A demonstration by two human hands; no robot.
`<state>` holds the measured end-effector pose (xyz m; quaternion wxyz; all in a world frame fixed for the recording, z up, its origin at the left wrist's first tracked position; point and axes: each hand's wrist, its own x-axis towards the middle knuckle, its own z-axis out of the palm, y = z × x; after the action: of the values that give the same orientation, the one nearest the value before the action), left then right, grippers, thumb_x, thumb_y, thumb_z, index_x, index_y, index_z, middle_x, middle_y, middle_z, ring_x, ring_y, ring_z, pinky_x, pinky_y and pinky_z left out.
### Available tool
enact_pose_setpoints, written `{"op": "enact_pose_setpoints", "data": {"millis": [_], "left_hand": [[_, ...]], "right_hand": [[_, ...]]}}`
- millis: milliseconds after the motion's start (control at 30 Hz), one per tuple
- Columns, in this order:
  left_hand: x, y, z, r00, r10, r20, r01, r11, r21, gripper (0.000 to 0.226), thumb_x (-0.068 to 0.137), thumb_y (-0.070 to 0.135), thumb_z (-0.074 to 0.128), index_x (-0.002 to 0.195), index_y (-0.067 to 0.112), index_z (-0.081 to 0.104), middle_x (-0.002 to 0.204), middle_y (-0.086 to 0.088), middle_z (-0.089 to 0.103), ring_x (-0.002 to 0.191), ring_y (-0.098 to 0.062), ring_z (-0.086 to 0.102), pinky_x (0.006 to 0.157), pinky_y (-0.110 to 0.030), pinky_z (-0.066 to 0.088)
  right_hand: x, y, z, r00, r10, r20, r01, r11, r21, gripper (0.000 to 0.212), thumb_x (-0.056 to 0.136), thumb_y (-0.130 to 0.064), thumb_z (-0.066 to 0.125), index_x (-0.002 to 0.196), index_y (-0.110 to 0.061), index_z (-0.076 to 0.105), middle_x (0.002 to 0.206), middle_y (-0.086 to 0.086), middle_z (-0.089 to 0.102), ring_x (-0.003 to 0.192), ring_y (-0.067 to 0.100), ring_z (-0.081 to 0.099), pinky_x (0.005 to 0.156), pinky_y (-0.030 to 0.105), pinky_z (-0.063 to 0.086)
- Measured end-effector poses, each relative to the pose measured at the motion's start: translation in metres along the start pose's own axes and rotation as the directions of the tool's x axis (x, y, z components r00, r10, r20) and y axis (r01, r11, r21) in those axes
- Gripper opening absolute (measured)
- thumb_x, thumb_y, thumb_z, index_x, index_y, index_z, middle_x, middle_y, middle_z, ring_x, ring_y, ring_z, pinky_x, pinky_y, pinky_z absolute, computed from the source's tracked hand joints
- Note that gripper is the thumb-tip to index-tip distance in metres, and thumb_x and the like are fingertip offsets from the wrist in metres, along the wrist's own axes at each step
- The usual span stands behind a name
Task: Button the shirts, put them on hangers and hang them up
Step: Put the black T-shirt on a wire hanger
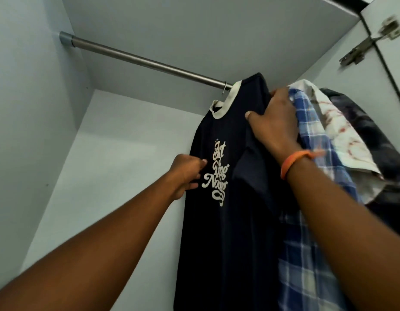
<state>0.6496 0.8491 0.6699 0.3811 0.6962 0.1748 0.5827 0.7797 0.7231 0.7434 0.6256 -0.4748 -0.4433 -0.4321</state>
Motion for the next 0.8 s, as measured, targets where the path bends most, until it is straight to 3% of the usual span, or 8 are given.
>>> {"op": "enact_pose_setpoints", "data": {"millis": [133,267,367,433,500,633,733,800], "left_hand": [[-0.054,-0.036,0.0,0.99,-0.107,-0.087,0.105,0.994,-0.037,0.011,0.095,0.017,0.057,0.097,0.017,0.068,0.097,-0.003,0.067,0.091,-0.02,0.062,0.082,-0.037,0.053],[-0.121,-0.092,-0.008,0.964,-0.225,-0.144,0.231,0.972,0.03,0.012,0.094,0.014,0.058,0.098,0.015,0.069,0.092,-0.003,0.068,0.08,-0.016,0.062,0.069,-0.029,0.052],[-0.185,-0.157,-0.028,0.946,-0.228,-0.229,0.292,0.907,0.302,0.014,0.09,0.014,0.063,0.102,0.012,0.071,0.095,-0.005,0.07,0.082,-0.014,0.061,0.075,-0.023,0.046],[-0.24,-0.204,-0.047,0.93,-0.249,-0.27,0.36,0.765,0.534,0.021,0.09,0.016,0.065,0.109,0.01,0.069,0.105,-0.005,0.069,0.096,-0.017,0.063,0.081,-0.018,0.041],[-0.303,-0.252,-0.066,0.911,-0.324,-0.255,0.402,0.564,0.722,0.034,0.094,0.025,0.059,0.126,0.011,0.06,0.125,-0.006,0.061,0.118,-0.022,0.057,0.095,-0.023,0.041],[-0.429,-0.313,-0.098,0.816,-0.473,-0.332,0.407,0.062,0.911,0.047,0.101,0.039,0.039,0.144,0.02,0.035,0.149,-0.004,0.032,0.137,-0.025,0.033,0.105,-0.04,0.035],[-0.474,-0.325,-0.117,0.767,-0.471,-0.435,0.436,-0.114,0.893,0.046,0.101,0.04,0.038,0.14,0.016,0.037,0.143,-0.007,0.035,0.132,-0.028,0.034,0.101,-0.042,0.036],[-0.487,-0.325,-0.138,0.752,-0.441,-0.49,0.458,-0.186,0.869,0.045,0.101,0.043,0.038,0.135,0.013,0.042,0.134,-0.007,0.043,0.124,-0.028,0.041,0.095,-0.041,0.038]], "right_hand": [[-0.088,0.018,-0.029,0.998,0.049,-0.043,-0.04,0.981,0.189,0.053,0.085,-0.028,0.074,0.127,-0.017,0.044,0.128,0.005,0.058,0.111,0.027,0.059,0.088,0.037,0.048],[-0.186,0.037,-0.049,0.985,0.17,0.013,-0.165,0.924,0.344,0.046,0.083,-0.032,0.075,0.12,-0.024,0.048,0.098,-0.004,0.062,0.081,0.02,0.063,0.073,0.04,0.052],[-0.271,0.047,-0.052,0.952,0.263,0.158,-0.306,0.858,0.412,0.036,0.084,-0.029,0.075,0.111,-0.026,0.053,0.08,-0.007,0.06,0.063,0.015,0.059,0.064,0.037,0.051],[-0.334,0.046,-0.048,0.889,0.319,0.33,-0.435,0.812,0.388,0.026,0.084,-0.024,0.075,0.103,-0.025,0.056,0.072,-0.007,0.06,0.062,0.013,0.059,0.062,0.034,0.05],[-0.398,0.043,-0.042,0.769,0.354,0.532,-0.556,0.781,0.284,0.019,0.084,-0.019,0.075,0.091,-0.025,0.058,0.068,-0.008,0.061,0.063,0.011,0.059,0.061,0.03,0.046],[-0.535,0.018,-0.03,0.384,0.267,0.884,-0.611,0.791,0.027,0.021,0.081,-0.022,0.077,0.075,-0.027,0.057,0.071,-0.008,0.063,0.067,0.007,0.06,0.063,0.025,0.045],[-0.61,-0.005,-0.019,0.14,0.15,0.979,-0.56,0.827,-0.047,0.013,0.086,-0.028,0.072,0.087,-0.027,0.059,0.088,-0.007,0.063,0.08,0.006,0.06,0.069,0.015,0.043],[-0.646,-0.022,-0.011,0.032,0.115,0.993,-0.515,0.853,-0.082,0.017,0.092,-0.031,0.065,0.106,-0.024,0.059,0.102,-0.007,0.058,0.094,0.007,0.058,0.074,0.011,0.041]]}}
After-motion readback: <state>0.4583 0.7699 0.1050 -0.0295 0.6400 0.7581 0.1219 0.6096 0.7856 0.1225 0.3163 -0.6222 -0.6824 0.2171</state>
